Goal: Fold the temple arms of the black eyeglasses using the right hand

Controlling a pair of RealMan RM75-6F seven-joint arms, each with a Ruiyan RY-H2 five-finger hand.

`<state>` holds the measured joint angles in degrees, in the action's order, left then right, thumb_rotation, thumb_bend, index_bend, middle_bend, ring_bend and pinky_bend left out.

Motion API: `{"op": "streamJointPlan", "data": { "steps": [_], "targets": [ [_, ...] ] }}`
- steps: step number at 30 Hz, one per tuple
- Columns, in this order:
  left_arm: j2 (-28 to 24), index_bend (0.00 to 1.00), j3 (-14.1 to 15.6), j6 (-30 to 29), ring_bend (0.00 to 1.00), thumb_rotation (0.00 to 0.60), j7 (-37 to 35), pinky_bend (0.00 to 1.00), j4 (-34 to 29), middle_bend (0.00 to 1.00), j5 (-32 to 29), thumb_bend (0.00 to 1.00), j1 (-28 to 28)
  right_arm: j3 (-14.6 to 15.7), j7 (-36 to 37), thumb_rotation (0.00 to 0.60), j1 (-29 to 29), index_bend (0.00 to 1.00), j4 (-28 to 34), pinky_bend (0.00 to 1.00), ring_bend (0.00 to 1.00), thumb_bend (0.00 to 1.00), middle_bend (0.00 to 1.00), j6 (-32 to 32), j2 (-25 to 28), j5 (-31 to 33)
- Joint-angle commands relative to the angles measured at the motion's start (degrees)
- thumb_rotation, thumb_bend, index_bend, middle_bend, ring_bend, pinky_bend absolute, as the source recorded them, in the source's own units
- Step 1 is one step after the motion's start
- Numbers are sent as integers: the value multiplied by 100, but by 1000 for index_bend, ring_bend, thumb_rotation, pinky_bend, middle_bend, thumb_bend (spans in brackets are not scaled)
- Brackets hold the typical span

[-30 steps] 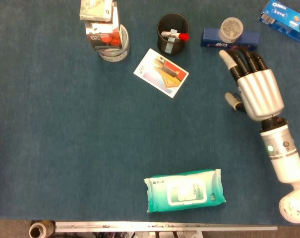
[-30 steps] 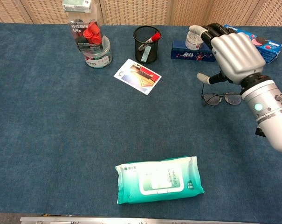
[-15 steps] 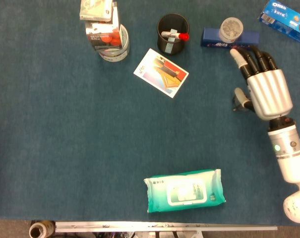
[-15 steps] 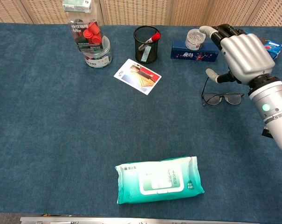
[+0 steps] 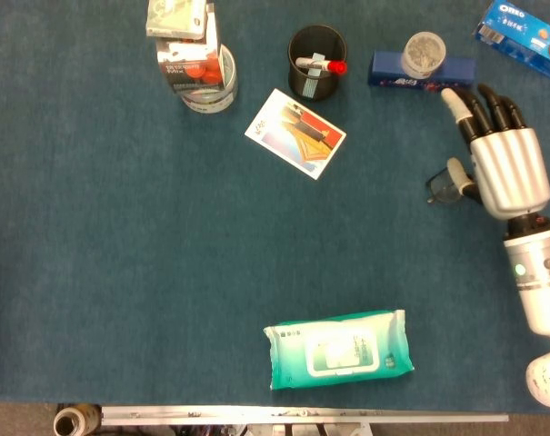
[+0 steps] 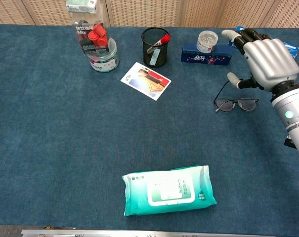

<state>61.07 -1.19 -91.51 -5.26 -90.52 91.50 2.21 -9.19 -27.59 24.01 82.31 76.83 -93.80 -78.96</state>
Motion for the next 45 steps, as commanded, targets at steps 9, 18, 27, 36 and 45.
{"op": "streamJointPlan", "data": {
  "steps": [9,18,27,36,45],
  "targets": [
    [7,531,8,48,336,600,23,467,-5,402,-6,249,20,-10,103,600,-68,117,-131,187,98,393,179,-4,35,107],
    [8,531,12,71,336,600,37,467,-9,402,-14,249,29,-1,161,600,-117,116,-247,187,98,435,179,-51,48,214],
    [5,531,19,54,336,600,28,467,-14,402,3,249,23,19,153,600,-166,116,-340,187,98,488,179,-99,51,318],
    [2,531,22,62,336,600,36,467,-23,402,-2,250,24,18,24,600,-193,117,-422,187,98,517,179,-163,34,460],
    [-6,531,29,64,336,600,33,467,-32,402,3,249,23,18,-46,600,-193,117,-472,187,94,425,179,-225,21,544]
  ]
}}
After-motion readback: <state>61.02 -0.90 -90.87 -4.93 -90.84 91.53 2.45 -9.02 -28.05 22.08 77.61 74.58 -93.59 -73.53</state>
